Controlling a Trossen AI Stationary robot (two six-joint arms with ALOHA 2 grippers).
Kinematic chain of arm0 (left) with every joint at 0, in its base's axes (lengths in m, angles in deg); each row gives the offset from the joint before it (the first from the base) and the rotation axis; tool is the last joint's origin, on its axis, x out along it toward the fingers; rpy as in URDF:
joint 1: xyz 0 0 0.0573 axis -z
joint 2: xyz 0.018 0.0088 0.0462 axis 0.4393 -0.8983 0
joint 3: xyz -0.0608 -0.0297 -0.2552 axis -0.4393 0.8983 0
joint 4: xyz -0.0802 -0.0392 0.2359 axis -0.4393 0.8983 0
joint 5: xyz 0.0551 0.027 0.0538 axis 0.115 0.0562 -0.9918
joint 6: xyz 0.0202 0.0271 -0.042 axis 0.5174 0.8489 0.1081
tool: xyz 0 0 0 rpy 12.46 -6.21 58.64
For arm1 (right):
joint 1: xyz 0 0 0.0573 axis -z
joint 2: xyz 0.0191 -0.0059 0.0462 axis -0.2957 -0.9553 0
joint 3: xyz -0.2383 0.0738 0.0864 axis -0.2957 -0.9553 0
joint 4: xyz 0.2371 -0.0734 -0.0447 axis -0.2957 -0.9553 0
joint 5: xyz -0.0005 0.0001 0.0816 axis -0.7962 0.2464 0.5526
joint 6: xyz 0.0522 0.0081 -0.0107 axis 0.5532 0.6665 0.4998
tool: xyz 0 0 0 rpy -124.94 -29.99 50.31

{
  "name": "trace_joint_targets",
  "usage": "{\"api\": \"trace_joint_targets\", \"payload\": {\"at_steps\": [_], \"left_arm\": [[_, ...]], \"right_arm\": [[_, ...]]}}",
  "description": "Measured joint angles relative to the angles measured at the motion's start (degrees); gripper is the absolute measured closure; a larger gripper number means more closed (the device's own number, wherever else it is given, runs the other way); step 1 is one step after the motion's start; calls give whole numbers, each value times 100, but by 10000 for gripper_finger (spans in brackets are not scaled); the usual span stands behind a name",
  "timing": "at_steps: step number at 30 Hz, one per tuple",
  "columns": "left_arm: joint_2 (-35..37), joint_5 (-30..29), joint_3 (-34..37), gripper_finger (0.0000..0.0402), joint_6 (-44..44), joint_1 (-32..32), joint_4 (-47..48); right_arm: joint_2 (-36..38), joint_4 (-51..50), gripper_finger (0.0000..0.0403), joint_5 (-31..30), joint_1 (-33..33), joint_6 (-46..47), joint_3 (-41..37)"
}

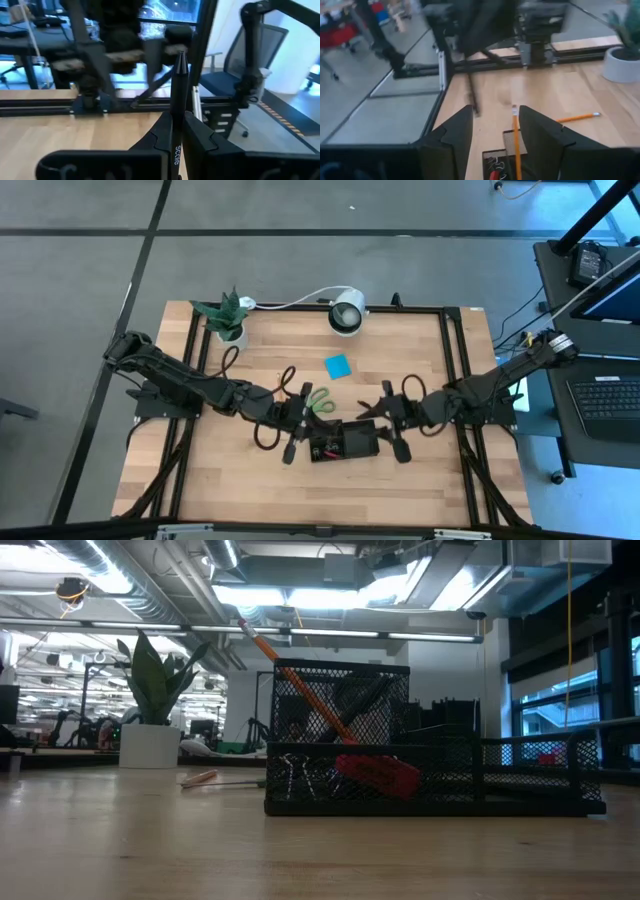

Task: Pick and place office supplies into organizer
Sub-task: Put the left black pen into the desk organizer

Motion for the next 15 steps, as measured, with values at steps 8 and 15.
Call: {"api": "trace_joint_targets", "payload": {"at_steps": [8,15], "left_arm": [[-2,-59,2,388,404,-186,-661],[31,24,2,388,611,-252,-824]], "right_arm": [[-634,153,240,-4,-32,-35,-2],[-962,710,240,-191,-32,-159,-4]]}}
